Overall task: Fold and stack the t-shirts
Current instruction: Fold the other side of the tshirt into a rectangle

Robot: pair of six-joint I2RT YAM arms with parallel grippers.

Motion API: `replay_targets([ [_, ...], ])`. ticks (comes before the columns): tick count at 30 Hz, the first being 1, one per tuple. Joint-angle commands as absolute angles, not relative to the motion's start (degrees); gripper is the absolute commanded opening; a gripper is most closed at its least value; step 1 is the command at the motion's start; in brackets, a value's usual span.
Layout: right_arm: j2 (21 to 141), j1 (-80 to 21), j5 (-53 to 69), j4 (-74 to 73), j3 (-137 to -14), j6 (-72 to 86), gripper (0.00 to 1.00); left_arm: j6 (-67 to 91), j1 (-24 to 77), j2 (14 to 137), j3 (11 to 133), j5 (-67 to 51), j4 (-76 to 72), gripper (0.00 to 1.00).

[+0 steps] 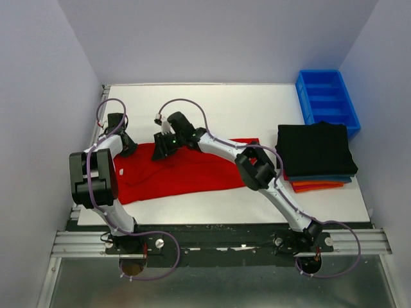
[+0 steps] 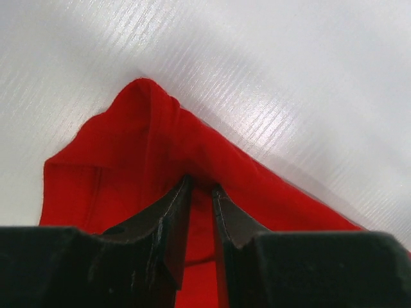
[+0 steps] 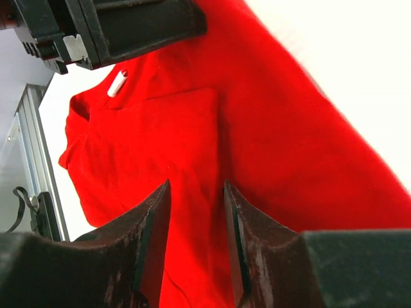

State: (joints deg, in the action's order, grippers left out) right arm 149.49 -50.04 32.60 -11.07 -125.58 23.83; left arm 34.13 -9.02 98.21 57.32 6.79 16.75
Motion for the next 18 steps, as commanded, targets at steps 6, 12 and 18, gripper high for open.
replay_targets([
  [6, 150.6, -50.9, 31.8, -11.0, -125.8, 24.7, 0.07, 33.4, -9.9, 98.0, 57.5, 6.9, 16.7, 0.33],
  [12, 143.7, -51.0, 32.3, -9.0, -116.5, 23.1, 0.01, 33.6, -9.9, 97.4, 57.0, 8.0, 16.5, 0.33],
  [18, 135.9, -50.9, 36.4, -5.7, -103.8, 23.5, 0.02, 33.7, -9.9, 97.6, 56.8, 7.9, 16.3, 0.33],
])
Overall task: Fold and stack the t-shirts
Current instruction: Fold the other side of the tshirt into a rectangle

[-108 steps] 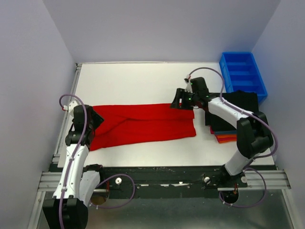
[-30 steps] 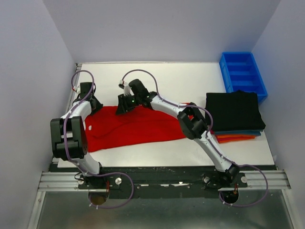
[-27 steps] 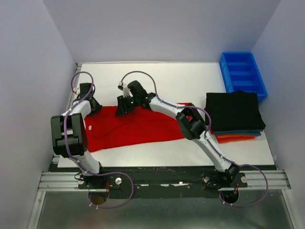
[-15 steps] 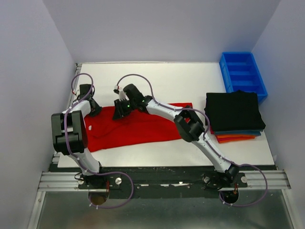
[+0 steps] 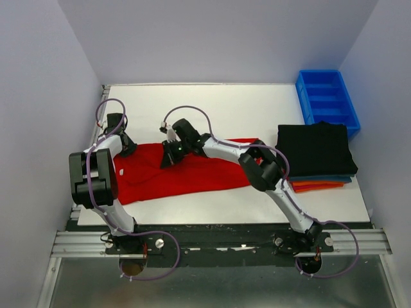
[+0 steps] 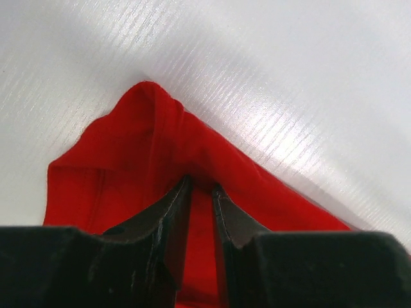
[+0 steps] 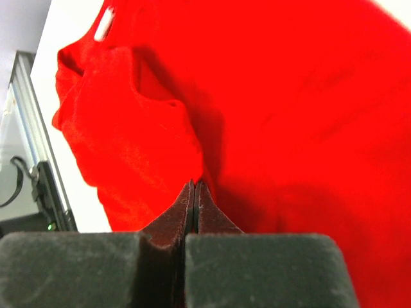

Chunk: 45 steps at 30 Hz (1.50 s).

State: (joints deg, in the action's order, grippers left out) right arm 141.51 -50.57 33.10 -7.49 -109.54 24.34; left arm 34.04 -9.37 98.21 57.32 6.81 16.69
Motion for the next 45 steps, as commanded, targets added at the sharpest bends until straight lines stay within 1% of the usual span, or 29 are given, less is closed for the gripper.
replay_targets([
  [1, 135.3, -50.9, 37.2, -5.6, -102.7, 23.2, 0.03, 33.8, -9.9, 97.6, 56.8, 7.9, 16.2, 0.33],
  [3, 134.0, -50.9, 38.8, -5.6, -100.5, 23.3, 0.07, 33.8, -9.9, 97.5, 56.7, 8.1, 16.2, 0.33],
  [7, 131.1, -50.9, 40.6, -5.4, -95.9, 23.8, 0.21, 33.7, -9.9, 97.3, 56.7, 8.4, 16.3, 0.33],
  [10, 128.9, -50.9, 39.7, -7.3, -92.0, 22.9, 0.34, 33.7, -9.9, 97.2, 56.7, 8.3, 16.3, 0.33],
  [11, 128.2, -50.8, 39.5, -7.5, -90.4, 22.8, 0.40, 33.6, -9.9, 97.1, 56.7, 8.3, 16.3, 0.33],
  [12, 127.4, -50.9, 39.2, -7.6, -88.1, 22.6, 0.51, 33.6, -9.9, 97.1, 56.7, 8.3, 16.3, 0.33],
  [14, 125.4, -50.8, 38.1, -7.5, -85.4, 21.8, 0.66, 33.4, -9.9, 96.9, 56.5, 8.3, 16.3, 0.33],
  [15, 124.5, -50.8, 36.8, -7.6, -84.6, 21.4, 0.70, 33.4, -9.9, 96.6, 56.4, 8.3, 16.3, 0.33],
  [17, 122.5, -50.5, 35.1, -7.7, -84.4, 20.5, 0.72, 33.5, -9.9, 96.2, 56.3, 8.1, 16.0, 0.33],
  [22, 121.1, -50.1, 33.1, -9.9, -89.5, 19.5, 0.73, 33.8, -9.9, 94.1, 55.7, 7.4, 16.0, 0.33],
  [27, 127.9, -50.1, 36.0, -9.8, -98.9, 21.6, 0.73, 34.7, -9.8, 90.8, 55.4, 6.4, 17.3, 0.37],
  [30, 132.6, -50.1, 37.5, -7.9, -104.1, 24.0, 0.73, 36.4, -8.7, 88.3, 54.1, 6.1, 18.1, 0.44],
  [34, 136.6, -50.0, 38.6, -2.6, -107.4, 26.4, 0.74, 37.2, -7.8, 85.8, 51.6, 3.3, 17.5, 0.45],
  [41, 143.7, -50.1, 40.6, 3.4, -113.6, 29.8, 0.75, 37.0, -7.5, 89.2, 50.8, 0.2, 16.6, 0.44],
  [45, 145.5, -50.1, 40.5, 4.6, -114.2, 30.1, 0.75, 38.2, -7.5, 93.2, 52.0, 0.1, 15.9, 0.43],
])
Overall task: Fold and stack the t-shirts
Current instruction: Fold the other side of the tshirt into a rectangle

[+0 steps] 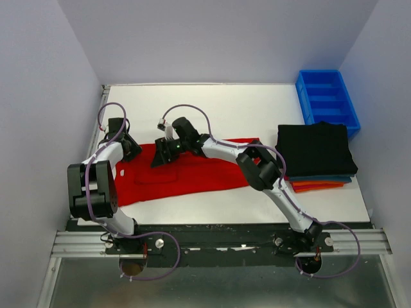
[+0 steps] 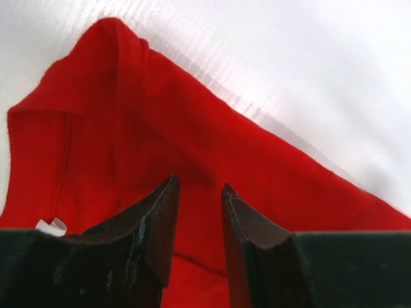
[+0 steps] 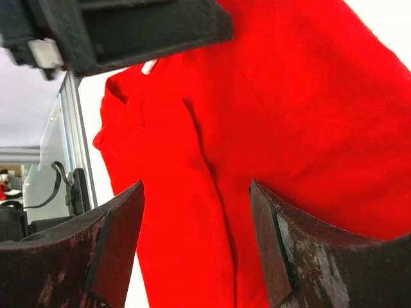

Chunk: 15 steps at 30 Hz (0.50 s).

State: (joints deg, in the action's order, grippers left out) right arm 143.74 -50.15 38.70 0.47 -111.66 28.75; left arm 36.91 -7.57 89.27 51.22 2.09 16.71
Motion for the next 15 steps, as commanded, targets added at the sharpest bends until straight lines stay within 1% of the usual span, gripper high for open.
replay_targets([
  [1, 145.8, -50.1, 41.0, 4.7, -114.2, 30.3, 0.74, 38.1, -7.5, 94.5, 53.0, 0.1, 16.5, 0.43],
  [4, 146.2, -50.2, 41.8, 4.0, -113.0, 31.5, 0.72, 37.8, -7.6, 96.3, 53.9, 0.5, 16.8, 0.43],
  [9, 142.7, -50.8, 45.2, 9.3, -104.6, 35.0, 0.72, 37.6, -7.6, 97.0, 54.8, 2.4, 17.7, 0.43],
  [15, 141.5, -52.6, 47.3, 9.0, -101.9, 36.0, 0.72, 37.4, -7.5, 96.9, 55.9, 3.4, 19.2, 0.43],
])
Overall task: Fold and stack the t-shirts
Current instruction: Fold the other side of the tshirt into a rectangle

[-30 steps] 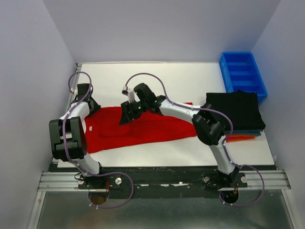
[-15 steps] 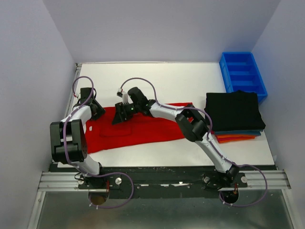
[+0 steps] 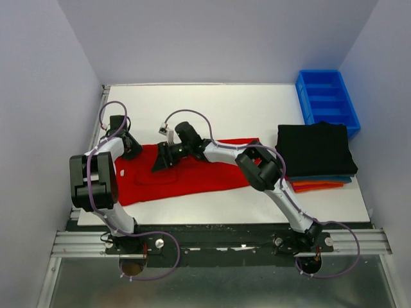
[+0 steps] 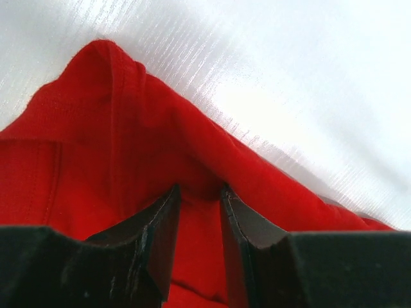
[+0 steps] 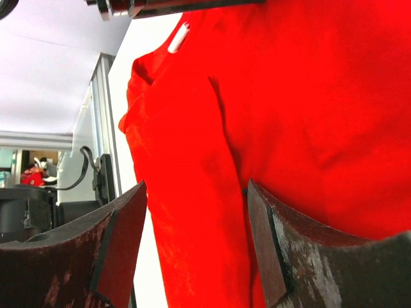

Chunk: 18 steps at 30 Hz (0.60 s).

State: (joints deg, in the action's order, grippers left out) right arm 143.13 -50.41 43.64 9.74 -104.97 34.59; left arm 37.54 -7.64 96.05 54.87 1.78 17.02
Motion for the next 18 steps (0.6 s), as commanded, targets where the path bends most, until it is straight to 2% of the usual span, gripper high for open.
replay_targets([
  [1, 140.8, -53.0, 47.5, 9.3, -100.8, 36.0, 0.72, 37.3, -7.5, 96.9, 55.8, 3.7, 19.4, 0.43],
  [13, 125.8, -56.2, 53.9, 17.2, -81.9, 35.5, 0.72, 36.7, -7.5, 97.3, 55.8, 4.5, 19.3, 0.42],
  [18, 120.5, -57.5, 55.2, 11.8, -75.3, 28.2, 0.72, 36.3, -7.5, 96.6, 56.2, 4.9, 20.0, 0.43],
])
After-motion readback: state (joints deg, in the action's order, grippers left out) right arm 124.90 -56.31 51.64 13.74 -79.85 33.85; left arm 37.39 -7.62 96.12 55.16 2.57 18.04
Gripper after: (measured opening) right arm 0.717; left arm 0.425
